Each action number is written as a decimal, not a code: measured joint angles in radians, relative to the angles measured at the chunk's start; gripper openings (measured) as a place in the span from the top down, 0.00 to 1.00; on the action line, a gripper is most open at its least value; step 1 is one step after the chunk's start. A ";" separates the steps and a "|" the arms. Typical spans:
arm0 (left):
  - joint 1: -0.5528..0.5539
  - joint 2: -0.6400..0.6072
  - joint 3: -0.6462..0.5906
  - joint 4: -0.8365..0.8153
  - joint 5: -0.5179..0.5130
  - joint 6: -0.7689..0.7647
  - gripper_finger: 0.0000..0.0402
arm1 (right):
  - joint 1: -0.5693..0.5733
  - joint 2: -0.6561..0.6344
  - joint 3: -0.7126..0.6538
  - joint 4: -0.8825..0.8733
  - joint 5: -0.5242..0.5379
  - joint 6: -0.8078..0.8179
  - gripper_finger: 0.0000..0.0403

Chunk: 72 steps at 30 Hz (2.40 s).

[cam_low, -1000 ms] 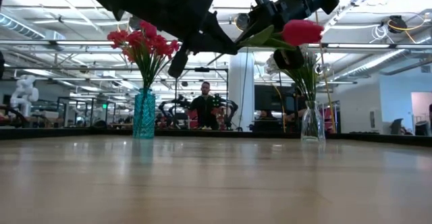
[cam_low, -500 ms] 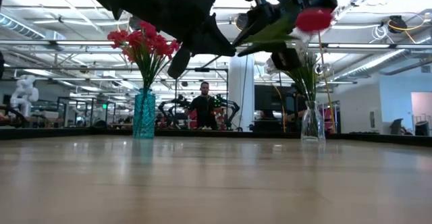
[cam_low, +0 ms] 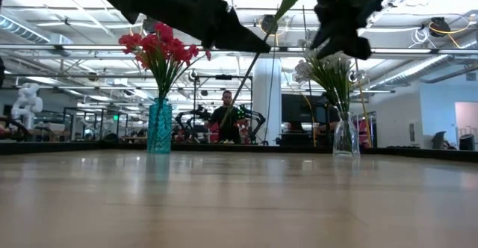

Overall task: Sort flowers into vase by color
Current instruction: Put the red flower into the blue vase

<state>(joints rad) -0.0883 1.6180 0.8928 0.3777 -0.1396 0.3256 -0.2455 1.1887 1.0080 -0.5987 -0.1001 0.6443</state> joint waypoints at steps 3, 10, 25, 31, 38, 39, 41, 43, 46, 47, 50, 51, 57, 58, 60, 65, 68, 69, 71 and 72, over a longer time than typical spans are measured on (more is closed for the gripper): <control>0.000 0.000 0.000 0.008 0.062 -0.116 0.97 | 0.000 -0.031 -0.001 -0.091 0.005 -0.083 0.73; 0.001 0.000 0.000 0.096 0.086 -0.291 0.97 | 0.025 -0.032 -0.008 -0.106 0.101 -0.246 0.85; 0.023 -0.026 0.000 0.130 0.083 -0.373 0.98 | 0.216 -0.200 -0.595 0.556 0.147 -0.296 1.00; 0.071 -0.167 -0.077 0.089 0.083 -0.374 0.99 | 0.317 -0.404 -0.794 0.696 0.215 -0.240 1.00; 0.153 -0.409 -0.222 0.095 0.082 -0.391 0.99 | 0.397 -0.606 -0.886 0.713 0.310 -0.263 1.00; 0.166 -0.443 -0.242 0.092 0.082 -0.396 0.99 | 0.401 -0.630 -0.890 0.706 0.318 -0.268 1.00; 0.191 -0.510 -0.270 0.088 0.082 -0.398 0.99 | 0.408 -0.672 -0.888 0.692 0.336 -0.285 1.00; 0.214 -0.574 -0.289 0.085 0.082 -0.397 0.99 | 0.409 -0.713 -0.889 0.642 0.339 -0.297 1.00; 0.252 -0.665 -0.319 0.085 0.083 -0.383 0.99 | 0.409 -0.766 -0.889 0.561 0.340 -0.292 1.00; 0.266 -0.695 -0.331 0.084 0.082 -0.376 0.99 | 0.409 -0.782 -0.889 0.541 0.341 -0.284 1.00; 0.309 -0.775 -0.353 0.063 0.082 -0.372 0.99 | 0.409 -0.826 -0.889 0.494 0.341 -0.282 1.00; 0.322 -0.804 -0.362 0.055 0.083 -0.368 0.99 | 0.409 -0.838 -0.889 0.484 0.341 -0.282 1.00; 0.388 -0.959 -0.442 0.056 0.083 -0.338 1.00 | 0.409 -0.909 -0.889 0.400 0.339 -0.273 1.00; 0.398 -0.982 -0.460 0.059 0.083 -0.339 1.00 | 0.410 -0.921 -0.889 0.387 0.337 -0.267 1.00; 0.418 -1.029 -0.491 0.057 0.083 -0.345 1.00 | 0.412 -0.950 -0.889 0.374 0.336 -0.265 1.00; 0.452 -1.118 -0.544 0.058 0.081 -0.345 1.00 | 0.412 -1.030 -0.889 0.323 0.336 -0.254 1.00; 0.473 -1.166 -0.565 0.049 0.079 -0.344 1.00 | 0.412 -1.088 -0.889 0.272 0.338 -0.238 1.00; 0.482 -1.179 -0.569 0.044 0.079 -0.341 1.00 | 0.412 -1.108 -0.889 0.261 0.339 -0.235 1.00; 0.502 -1.202 -0.574 0.029 0.079 -0.331 1.00 | 0.412 -1.142 -0.889 0.243 0.339 -0.233 1.00; 0.512 -1.211 -0.577 0.024 0.079 -0.322 1.00 | 0.412 -1.159 -0.889 0.236 0.340 -0.235 1.00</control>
<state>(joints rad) 0.4232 0.4071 0.3154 0.4012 -0.0608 0.0037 0.1665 0.0299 0.1188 -0.3625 0.2397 0.4094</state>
